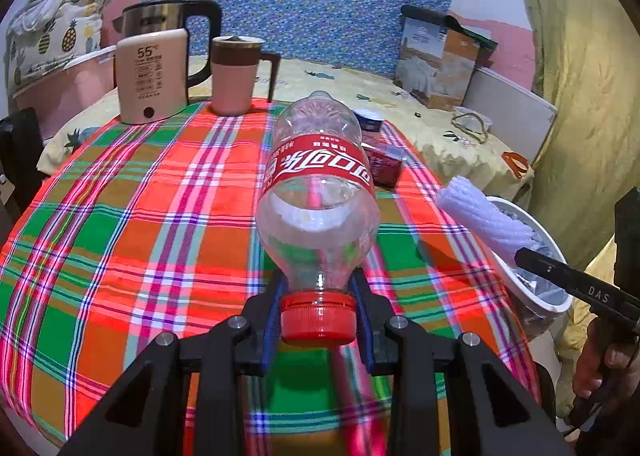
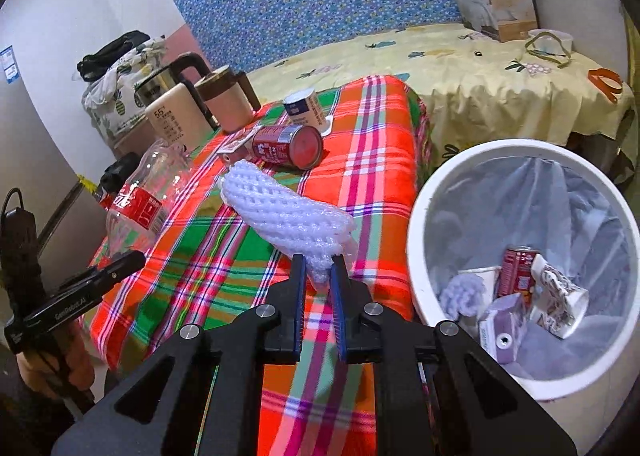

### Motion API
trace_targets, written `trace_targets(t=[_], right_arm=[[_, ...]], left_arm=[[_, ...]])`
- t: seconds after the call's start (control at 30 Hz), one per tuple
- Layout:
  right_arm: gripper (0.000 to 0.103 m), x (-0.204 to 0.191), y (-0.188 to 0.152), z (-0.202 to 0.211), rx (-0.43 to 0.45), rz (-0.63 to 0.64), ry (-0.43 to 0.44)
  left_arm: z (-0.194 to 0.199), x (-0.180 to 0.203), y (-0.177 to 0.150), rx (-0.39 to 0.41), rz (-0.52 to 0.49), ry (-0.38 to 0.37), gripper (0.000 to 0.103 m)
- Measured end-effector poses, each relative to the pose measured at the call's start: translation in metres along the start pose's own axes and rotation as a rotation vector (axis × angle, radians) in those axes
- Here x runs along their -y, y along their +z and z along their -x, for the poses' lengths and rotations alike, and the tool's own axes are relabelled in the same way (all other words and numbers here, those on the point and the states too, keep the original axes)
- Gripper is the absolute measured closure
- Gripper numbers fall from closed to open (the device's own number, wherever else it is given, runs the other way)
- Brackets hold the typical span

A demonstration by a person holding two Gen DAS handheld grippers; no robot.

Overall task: Collect trash
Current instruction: 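Carry the bottle and foam sleeve over the white bin with both tools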

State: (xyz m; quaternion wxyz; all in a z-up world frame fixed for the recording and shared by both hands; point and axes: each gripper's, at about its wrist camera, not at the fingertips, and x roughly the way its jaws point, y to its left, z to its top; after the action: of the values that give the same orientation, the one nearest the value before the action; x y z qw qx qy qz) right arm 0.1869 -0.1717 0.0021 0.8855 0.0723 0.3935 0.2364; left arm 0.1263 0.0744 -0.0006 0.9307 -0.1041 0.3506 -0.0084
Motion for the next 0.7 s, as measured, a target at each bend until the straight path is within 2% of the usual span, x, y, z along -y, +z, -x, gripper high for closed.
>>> trace_targets(t=[0.7], right_arm=[[0.089,0.025,-0.012,0.032,0.063,-0.045,-0.073]], left_arm=[[-0.006,0.072,-0.002,-0.022,-0.114,-0.125,0.07]])
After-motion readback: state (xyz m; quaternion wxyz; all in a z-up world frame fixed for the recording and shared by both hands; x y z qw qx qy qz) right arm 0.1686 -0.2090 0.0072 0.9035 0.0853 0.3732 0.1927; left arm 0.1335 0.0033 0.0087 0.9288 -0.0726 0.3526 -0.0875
